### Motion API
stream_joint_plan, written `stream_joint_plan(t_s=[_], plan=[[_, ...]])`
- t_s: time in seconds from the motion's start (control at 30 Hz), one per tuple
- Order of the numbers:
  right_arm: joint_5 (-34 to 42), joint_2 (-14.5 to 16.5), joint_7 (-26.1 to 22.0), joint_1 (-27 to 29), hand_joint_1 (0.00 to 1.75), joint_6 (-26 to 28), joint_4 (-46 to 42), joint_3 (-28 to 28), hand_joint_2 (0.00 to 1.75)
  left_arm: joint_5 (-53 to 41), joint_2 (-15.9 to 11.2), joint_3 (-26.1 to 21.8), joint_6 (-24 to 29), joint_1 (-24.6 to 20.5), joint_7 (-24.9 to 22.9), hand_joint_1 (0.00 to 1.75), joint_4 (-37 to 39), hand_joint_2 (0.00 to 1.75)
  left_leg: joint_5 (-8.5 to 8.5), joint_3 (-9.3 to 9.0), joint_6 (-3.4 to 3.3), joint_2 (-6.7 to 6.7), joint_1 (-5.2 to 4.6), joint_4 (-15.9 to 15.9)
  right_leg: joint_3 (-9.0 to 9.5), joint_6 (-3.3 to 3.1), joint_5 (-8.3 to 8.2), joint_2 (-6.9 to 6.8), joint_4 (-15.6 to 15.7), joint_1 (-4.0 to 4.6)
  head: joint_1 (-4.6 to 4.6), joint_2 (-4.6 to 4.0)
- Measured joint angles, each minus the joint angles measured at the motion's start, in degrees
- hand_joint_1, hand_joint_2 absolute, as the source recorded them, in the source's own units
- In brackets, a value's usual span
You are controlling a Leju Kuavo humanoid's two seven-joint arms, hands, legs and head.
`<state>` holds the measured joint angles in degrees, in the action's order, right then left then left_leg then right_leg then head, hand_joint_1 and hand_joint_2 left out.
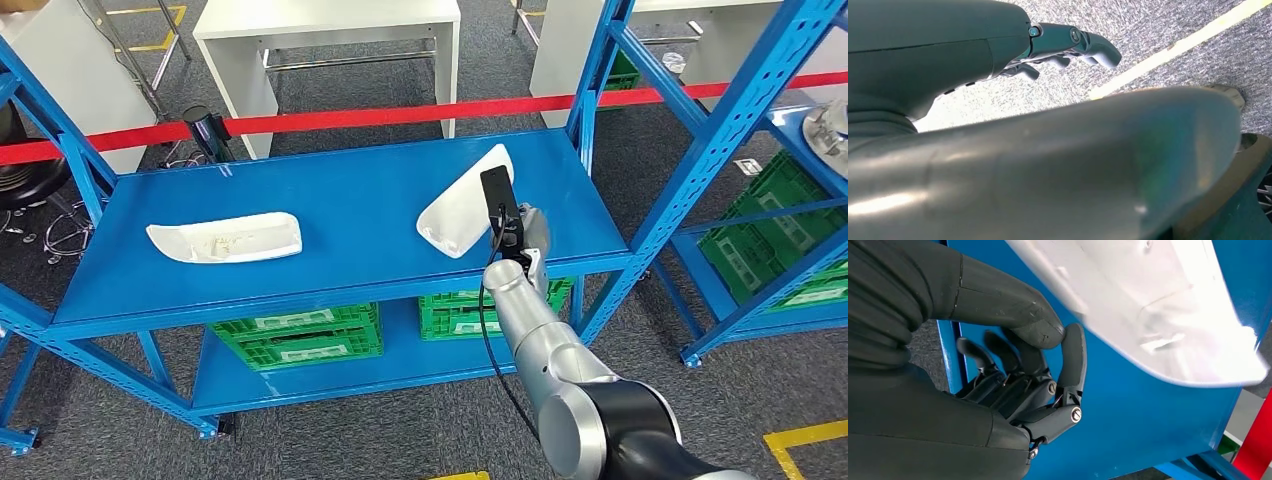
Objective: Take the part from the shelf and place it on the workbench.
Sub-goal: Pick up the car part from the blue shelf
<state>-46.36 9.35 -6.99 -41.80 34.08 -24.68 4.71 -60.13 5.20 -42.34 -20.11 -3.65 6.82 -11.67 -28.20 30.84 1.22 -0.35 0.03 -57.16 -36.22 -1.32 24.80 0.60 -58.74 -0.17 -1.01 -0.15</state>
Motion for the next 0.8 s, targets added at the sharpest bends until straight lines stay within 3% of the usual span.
stream_joint_plan(t_s=[0.17,0.2,0.3,0.33,0.53,0.8], plan=[[0.0,0.0,-0.3,0.0,1.74,-0.2,0.0,0.4,1.75,0.0,0.0,0.0,0.0,0.0,0.0,0.00,0.0,0.00,0.00,0.00,0.00,0.00,0.00,0.0,0.00,0.00,0.00,0.00,0.0,0.00,0.00,0.00],[0.0,0.0,-0.4,0.0,1.42,-0.2,0.0,0.5,1.75,0.0,0.0,0.0,0.0,0.0,0.0,0.00,0.0,0.00,0.00,0.00,0.00,0.00,0.00,0.0,0.00,0.00,0.00,0.00,0.0,0.00,0.00,0.00],[-0.1,0.0,-0.4,0.0,0.12,-0.3,0.0,0.7,1.75,0.0,0.0,0.0,0.0,0.0,0.0,0.00,0.0,0.00,0.00,0.00,0.00,0.00,0.00,0.0,0.00,0.00,0.00,0.00,0.0,0.00,0.00,0.00],[-0.2,0.0,-0.3,0.0,0.00,-0.4,0.0,0.7,1.75,-0.1,-0.1,0.0,0.0,0.0,0.0,0.00,0.0,0.00,0.00,0.00,0.00,0.00,0.00,0.0,0.00,0.00,0.00,0.00,0.0,0.00,0.00,0.00],[-1.6,0.0,0.6,0.0,0.00,-0.7,0.0,0.8,1.75,-0.2,-0.1,0.0,0.0,0.0,0.0,0.00,0.0,0.00,0.00,0.00,0.00,0.00,0.00,0.0,0.00,0.00,0.00,0.00,0.0,0.00,0.00,0.00],[-7.6,-0.5,5.3,-0.8,0.00,-0.8,0.3,0.5,1.75,-0.7,0.0,0.0,0.0,0.0,0.6,0.00,0.0,0.00,0.00,0.01,0.00,0.00,0.00,0.0,0.00,0.00,0.00,-0.01,0.0,-0.01,0.00,0.00]])
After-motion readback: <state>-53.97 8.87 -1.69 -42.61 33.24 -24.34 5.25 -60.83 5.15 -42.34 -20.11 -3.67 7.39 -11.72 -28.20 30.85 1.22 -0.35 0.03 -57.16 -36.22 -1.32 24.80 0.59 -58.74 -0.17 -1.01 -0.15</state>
